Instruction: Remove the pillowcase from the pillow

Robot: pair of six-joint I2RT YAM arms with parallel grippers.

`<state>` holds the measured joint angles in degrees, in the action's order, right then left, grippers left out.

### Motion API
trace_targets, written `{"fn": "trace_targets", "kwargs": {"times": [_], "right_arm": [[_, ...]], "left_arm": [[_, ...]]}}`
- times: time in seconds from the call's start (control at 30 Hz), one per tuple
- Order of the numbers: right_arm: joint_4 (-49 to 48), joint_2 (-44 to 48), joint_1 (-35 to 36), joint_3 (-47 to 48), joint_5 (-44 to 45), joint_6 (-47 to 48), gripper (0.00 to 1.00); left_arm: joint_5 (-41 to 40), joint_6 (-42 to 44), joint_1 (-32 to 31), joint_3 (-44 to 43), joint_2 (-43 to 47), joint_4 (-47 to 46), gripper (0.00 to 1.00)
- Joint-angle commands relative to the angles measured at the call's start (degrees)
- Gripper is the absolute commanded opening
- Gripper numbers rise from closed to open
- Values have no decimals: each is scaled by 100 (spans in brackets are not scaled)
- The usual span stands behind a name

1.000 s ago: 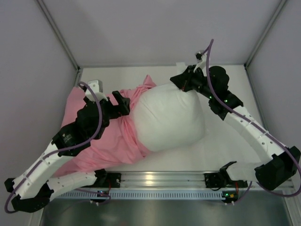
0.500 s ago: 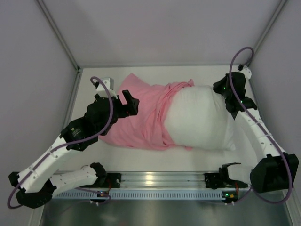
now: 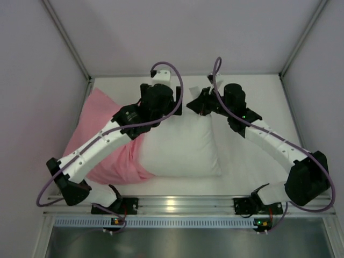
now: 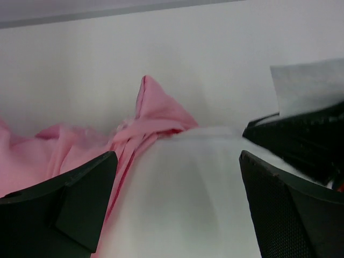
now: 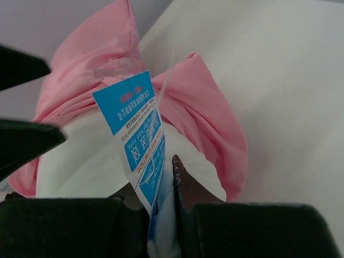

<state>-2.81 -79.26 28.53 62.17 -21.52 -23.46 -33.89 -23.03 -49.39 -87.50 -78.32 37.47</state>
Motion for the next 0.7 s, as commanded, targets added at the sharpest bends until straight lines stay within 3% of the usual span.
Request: {"fn": "trace_targets", "kwargs": {"times": [0.0, 0.07, 0.17, 0.37, 0.53, 0.67], "right_arm": [[-1265, 446, 3, 261, -924, 404, 0], [-1415, 613, 3, 42, -1012, 421, 0], [-1433, 947, -6, -196, -1170, 527, 0], [-1310, 1396, -6, -311, -1241, 615, 0], [-1144, 1554, -6, -329, -1039, 659, 0], [-1046, 1563, -14, -381, -977, 703, 0]], "left_arm": [[-566, 851, 270, -1117, -524, 311, 99], [-540, 1071, 420, -1844, -989, 680, 99], [-338, 1168, 649, -2174, -1272, 1314, 99], [443, 1038, 729, -1560, -992, 1254, 97], [1171, 748, 729, -1077, -729, 1245, 85], [1638, 563, 729, -690, -290, 1183, 83]]}}
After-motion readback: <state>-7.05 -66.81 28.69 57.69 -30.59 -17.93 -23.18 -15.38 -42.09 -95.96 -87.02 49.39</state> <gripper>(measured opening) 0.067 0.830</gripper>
